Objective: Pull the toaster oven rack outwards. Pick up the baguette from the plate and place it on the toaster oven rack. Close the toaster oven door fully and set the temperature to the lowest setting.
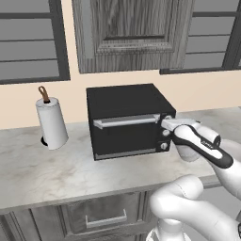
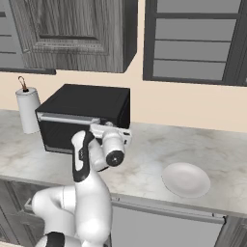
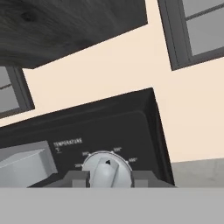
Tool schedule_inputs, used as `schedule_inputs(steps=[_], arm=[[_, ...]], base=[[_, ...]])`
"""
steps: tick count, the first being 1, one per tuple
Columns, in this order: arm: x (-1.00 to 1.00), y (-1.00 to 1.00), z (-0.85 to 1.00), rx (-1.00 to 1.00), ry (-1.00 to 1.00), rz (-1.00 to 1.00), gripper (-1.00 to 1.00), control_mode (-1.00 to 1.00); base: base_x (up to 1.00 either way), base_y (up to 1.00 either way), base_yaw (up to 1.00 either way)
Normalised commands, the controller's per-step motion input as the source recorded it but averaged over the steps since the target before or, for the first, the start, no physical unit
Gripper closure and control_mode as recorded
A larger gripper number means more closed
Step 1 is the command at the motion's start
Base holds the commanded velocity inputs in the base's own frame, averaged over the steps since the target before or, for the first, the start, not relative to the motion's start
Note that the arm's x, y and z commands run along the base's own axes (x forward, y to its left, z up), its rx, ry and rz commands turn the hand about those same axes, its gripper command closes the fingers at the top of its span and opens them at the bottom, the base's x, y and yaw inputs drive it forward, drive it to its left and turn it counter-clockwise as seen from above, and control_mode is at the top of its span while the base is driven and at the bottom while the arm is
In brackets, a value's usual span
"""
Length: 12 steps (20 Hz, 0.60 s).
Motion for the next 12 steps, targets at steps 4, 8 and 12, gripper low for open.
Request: schedule_inputs(steps=[4,8,12], arm=[[0.0,0.01,-0.17,-0.19,-0.05,0.24,1.0,-1.0],[0.0,0.14,-0.15,-0.28,-0.04,0.26,1.0,-1.0],[0.0,0.05,-0.01,-0.05,0.0,0.03,1.0,-1.0]], base=[[0.0,0.0,0.0],[0.0,0.0,0.0],[0.0,0.0,0.0]])
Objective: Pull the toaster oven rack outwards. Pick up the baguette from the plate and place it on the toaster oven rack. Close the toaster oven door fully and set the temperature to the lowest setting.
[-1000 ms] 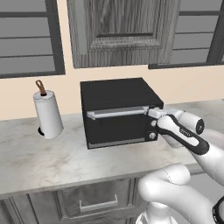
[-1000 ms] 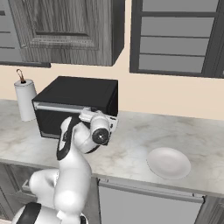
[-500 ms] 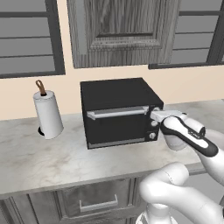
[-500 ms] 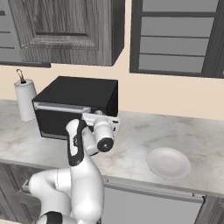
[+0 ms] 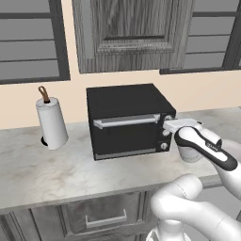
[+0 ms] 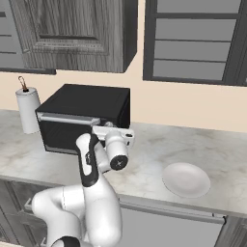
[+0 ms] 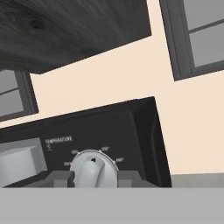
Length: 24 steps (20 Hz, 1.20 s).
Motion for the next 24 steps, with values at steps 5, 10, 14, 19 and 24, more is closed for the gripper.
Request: schedule_inputs(steps=[5,10,14,19,24], arm=[[0.0,0.04,0.0,-0.04,0.0,0.0,1.0,-1.0],[0.0,0.13,-0.04,-0.11,0.0,0.0,1.0,-1.0],[0.0,0.18,-0.04,-0.14,0.0,0.0,1.0,-1.0],[0.0,0.05,0.0,-0.04,0.0,0.0,1.0,-1.0],[0.0,0.04,0.0,-0.1,-0.06,0.0,1.0,-1.0]], base=[[0.0,0.0,0.0],[0.0,0.0,0.0],[0.0,0.0,0.0],[0.0,0.0,0.0],[0.0,0.0,0.0]])
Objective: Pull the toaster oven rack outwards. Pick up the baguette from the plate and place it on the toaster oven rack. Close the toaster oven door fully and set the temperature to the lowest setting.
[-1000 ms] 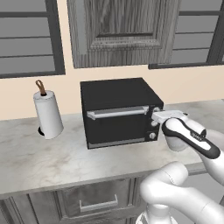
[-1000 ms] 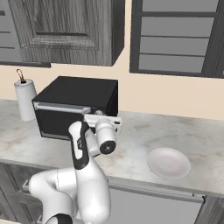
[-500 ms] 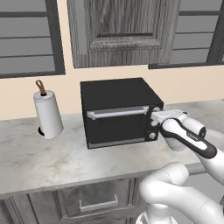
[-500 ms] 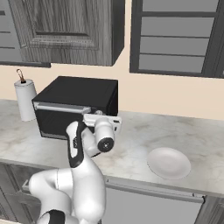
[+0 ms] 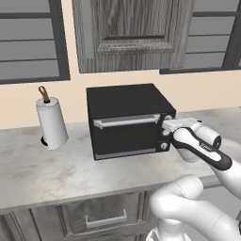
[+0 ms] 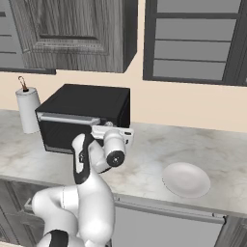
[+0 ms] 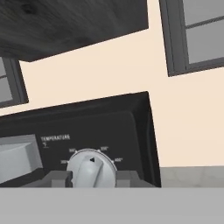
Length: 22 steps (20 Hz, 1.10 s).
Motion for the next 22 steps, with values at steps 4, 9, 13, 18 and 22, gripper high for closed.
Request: schedule_inputs(steps=[4,9,13,18,22], arm=[[0.0,0.16,-0.01,-0.3,-0.1,0.01,1.0,-1.0],[0.0,0.14,-0.14,-0.34,-0.1,0.02,1.0,-1.0],[0.0,0.03,-0.23,-0.32,-0.06,0.02,1.0,-1.0],[0.0,0.0,-0.39,-0.31,-0.08,0.05,1.0,-1.0],[0.0,0.0,-0.47,-0.29,-0.04,0.06,1.0,-1.0]], base=[[0.0,0.0,0.0],[0.0,0.0,0.0],[0.0,0.0,0.0],[0.0,0.0,0.0],[0.0,0.0,0.0]])
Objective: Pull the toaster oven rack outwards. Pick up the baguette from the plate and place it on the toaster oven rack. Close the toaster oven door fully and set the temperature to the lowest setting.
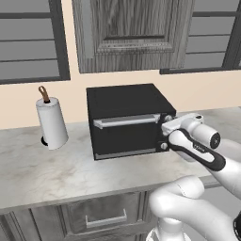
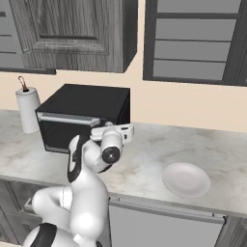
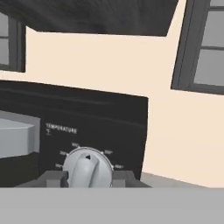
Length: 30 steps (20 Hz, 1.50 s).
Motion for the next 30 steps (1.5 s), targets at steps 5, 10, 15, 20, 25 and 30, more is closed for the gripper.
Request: schedule_inputs(steps=[5,10,15,20,25,30], arm=[[0.01,0.0,-0.48,-0.27,-0.03,0.07,1.0,-1.0],[0.07,0.0,-0.47,-0.27,-0.04,0.07,1.0,-1.0],[0.03,0.0,-0.5,-0.25,-0.02,0.08,1.0,-1.0],[0.03,0.0,-0.55,-0.24,-0.01,0.08,1.0,-1.0],[0.05,0.0,-0.52,-0.23,-0.01,0.09,1.0,-1.0],[0.02,0.0,-0.55,-0.24,0.0,0.11,1.0,-1.0]], base=[[0.0,0.0,0.0],[0.0,0.0,0.0],[0.0,0.0,0.0],[0.0,0.0,0.0],[0.0,0.0,0.0],[0.0,0.0,0.0]])
